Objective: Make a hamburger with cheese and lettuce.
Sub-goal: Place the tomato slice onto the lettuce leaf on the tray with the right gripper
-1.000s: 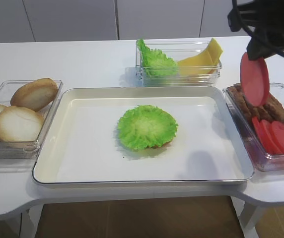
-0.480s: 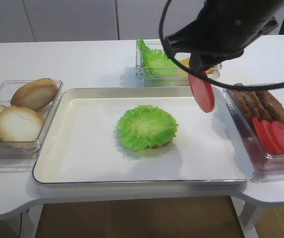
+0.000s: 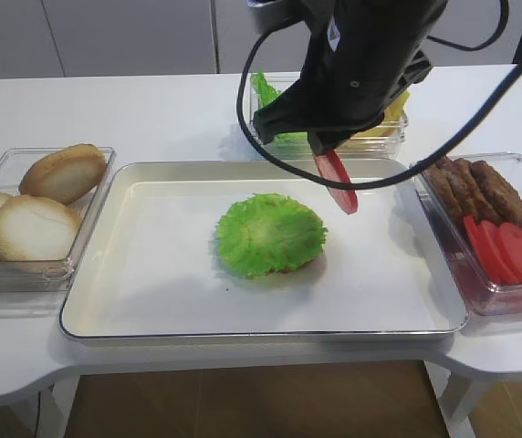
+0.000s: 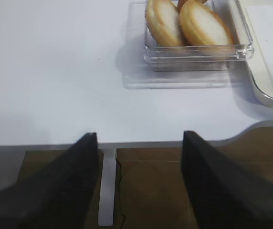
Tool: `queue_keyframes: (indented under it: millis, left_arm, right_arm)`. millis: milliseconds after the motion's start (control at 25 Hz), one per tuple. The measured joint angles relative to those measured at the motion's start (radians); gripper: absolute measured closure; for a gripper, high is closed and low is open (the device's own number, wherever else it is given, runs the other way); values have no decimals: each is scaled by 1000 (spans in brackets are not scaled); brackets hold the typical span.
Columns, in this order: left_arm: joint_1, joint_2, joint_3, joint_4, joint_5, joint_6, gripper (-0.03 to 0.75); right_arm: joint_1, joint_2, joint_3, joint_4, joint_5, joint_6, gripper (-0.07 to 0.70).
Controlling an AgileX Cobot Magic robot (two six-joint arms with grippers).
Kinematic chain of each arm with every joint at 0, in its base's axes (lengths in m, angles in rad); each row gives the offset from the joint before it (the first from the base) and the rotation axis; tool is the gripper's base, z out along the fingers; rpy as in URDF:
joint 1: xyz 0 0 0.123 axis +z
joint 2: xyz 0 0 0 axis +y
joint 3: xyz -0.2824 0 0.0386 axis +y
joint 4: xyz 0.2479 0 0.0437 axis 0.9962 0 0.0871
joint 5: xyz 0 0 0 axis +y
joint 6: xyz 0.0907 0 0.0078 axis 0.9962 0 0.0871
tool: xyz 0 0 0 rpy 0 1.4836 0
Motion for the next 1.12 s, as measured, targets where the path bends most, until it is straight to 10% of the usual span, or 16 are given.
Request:
queue_keyframes:
  millis: [1120]
  left_arm:
    - [0, 0, 2, 0, 0, 0, 300]
  right_arm:
    - [50, 68, -1, -66, -67, -12, 557]
